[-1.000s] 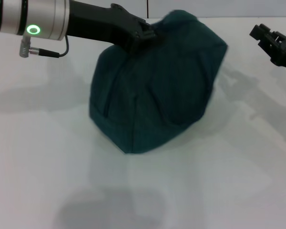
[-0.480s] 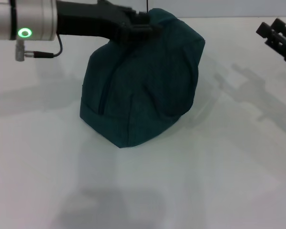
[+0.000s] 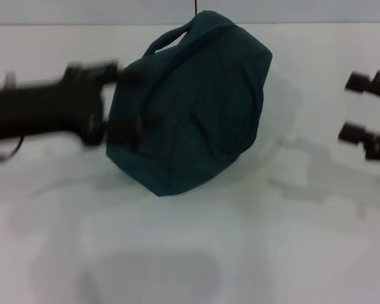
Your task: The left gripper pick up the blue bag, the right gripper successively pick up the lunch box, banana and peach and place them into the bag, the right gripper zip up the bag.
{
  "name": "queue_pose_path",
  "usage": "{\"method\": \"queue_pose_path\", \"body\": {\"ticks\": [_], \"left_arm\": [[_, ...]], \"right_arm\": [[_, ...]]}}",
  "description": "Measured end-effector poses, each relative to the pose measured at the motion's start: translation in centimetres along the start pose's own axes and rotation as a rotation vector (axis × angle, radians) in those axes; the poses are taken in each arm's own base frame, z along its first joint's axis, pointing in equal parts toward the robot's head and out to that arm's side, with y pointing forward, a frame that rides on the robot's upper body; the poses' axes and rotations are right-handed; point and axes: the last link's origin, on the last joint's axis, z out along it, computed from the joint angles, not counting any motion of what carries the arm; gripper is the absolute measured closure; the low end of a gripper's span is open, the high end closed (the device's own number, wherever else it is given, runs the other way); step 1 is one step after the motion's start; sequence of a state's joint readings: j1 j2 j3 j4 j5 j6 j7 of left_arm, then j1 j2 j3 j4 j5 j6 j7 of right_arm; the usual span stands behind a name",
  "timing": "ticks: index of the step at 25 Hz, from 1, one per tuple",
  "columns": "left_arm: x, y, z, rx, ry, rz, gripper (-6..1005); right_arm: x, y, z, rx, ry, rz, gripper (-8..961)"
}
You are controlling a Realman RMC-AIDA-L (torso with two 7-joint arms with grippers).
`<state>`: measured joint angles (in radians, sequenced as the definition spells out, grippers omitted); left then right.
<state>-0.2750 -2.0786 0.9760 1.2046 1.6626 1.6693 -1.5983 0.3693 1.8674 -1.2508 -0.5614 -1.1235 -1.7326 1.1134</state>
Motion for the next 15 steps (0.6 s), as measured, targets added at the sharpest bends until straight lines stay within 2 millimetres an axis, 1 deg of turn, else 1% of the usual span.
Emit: {"method": "queue_pose_path", "body": {"ticks": [1,2,4,7,10,13,15], "left_arm": [[-0.9,0.3,-0.4,0.009,-0.003,0.005,229],[-2.5,0.8,-1.0,0.021,-0.011,-0.001,218],[-4.7,1.5,-1.6,0.032,-0.025,-0.031,197],[-7.6,2.4,-2.1,0.039,-0.06,-0.085,197],[-9.7,3.3,-2.9,0.06,-0.075,-0.11,197],[-11.5,4.2,-3.6,0.079,-0.08,-0.121,197],[-12.2,4.6,-4.0,0.09,-0.08,-0.12,196]], "right_arm": [[0.2,0.3,0.0,-0.009,0.011,-0.002,67],[0.7,0.9,0.1,-0.021,0.028,-0.002,67],[2.0,1.8,0.4,-0.034,0.06,0.012,67],[4.5,3.2,0.9,-0.033,0.116,0.034,68],[7.1,4.4,1.2,0.008,0.178,0.045,68],[8.9,5.1,1.1,0.04,0.224,0.06,68],[9.6,5.4,0.8,0.055,0.232,0.074,68]]}}
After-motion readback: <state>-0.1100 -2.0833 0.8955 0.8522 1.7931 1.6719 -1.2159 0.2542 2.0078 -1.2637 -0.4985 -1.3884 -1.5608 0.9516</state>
